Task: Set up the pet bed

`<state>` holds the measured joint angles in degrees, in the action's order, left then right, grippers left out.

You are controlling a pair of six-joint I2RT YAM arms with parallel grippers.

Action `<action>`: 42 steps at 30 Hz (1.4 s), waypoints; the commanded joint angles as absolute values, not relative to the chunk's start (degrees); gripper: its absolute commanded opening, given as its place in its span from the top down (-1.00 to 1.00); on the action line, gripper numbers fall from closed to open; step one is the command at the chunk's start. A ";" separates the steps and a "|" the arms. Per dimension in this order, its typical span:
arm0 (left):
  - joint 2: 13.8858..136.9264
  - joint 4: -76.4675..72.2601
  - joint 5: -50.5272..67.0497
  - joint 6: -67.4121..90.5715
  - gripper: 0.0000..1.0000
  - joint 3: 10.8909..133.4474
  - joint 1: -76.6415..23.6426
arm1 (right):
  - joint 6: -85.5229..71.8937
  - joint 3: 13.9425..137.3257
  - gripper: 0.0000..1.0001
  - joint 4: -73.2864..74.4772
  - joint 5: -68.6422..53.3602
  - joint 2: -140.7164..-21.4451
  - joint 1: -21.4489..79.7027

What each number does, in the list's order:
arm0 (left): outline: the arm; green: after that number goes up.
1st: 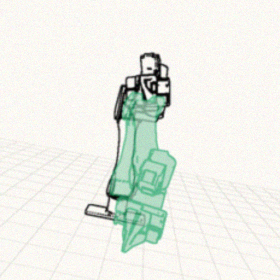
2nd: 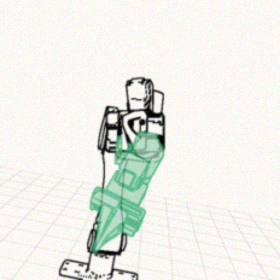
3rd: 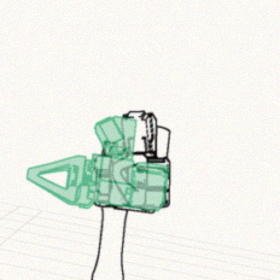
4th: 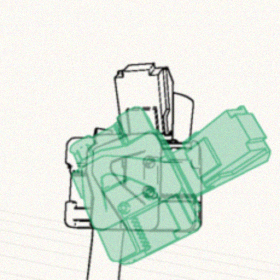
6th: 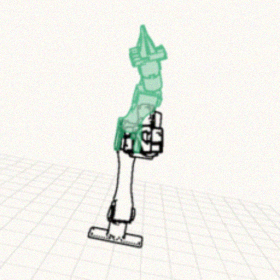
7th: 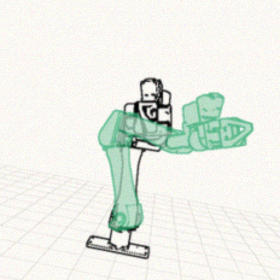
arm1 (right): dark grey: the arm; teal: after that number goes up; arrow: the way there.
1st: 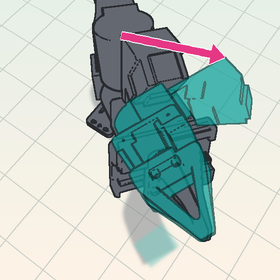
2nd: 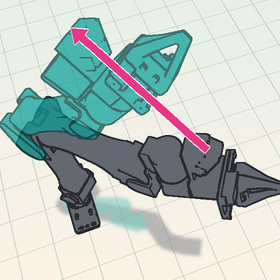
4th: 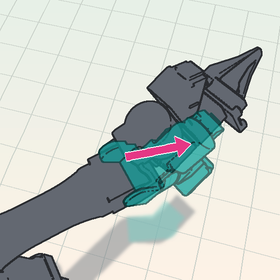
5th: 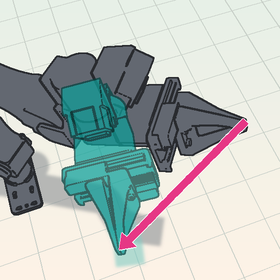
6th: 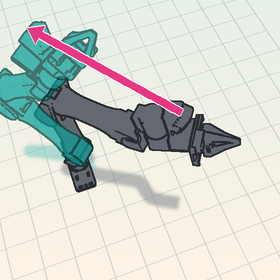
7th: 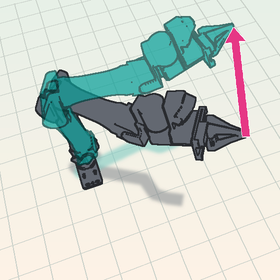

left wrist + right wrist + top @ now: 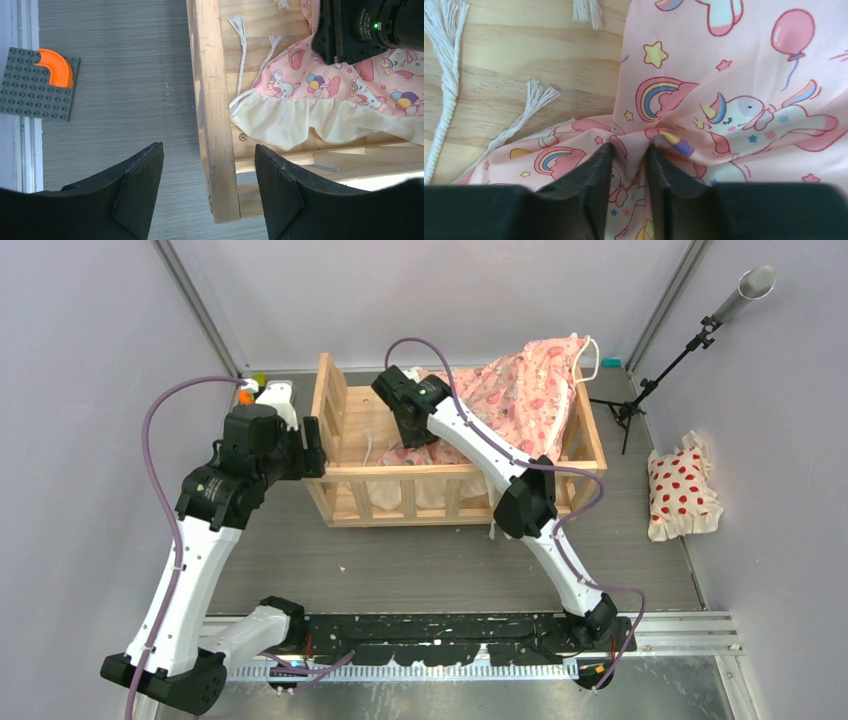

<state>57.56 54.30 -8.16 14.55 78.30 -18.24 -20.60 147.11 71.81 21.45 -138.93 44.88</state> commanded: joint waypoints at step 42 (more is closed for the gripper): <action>54.87 58.48 -11.11 12.80 -0.51 84.46 -18.19 | -15.16 141.62 -0.47 60.78 16.86 -110.62 52.72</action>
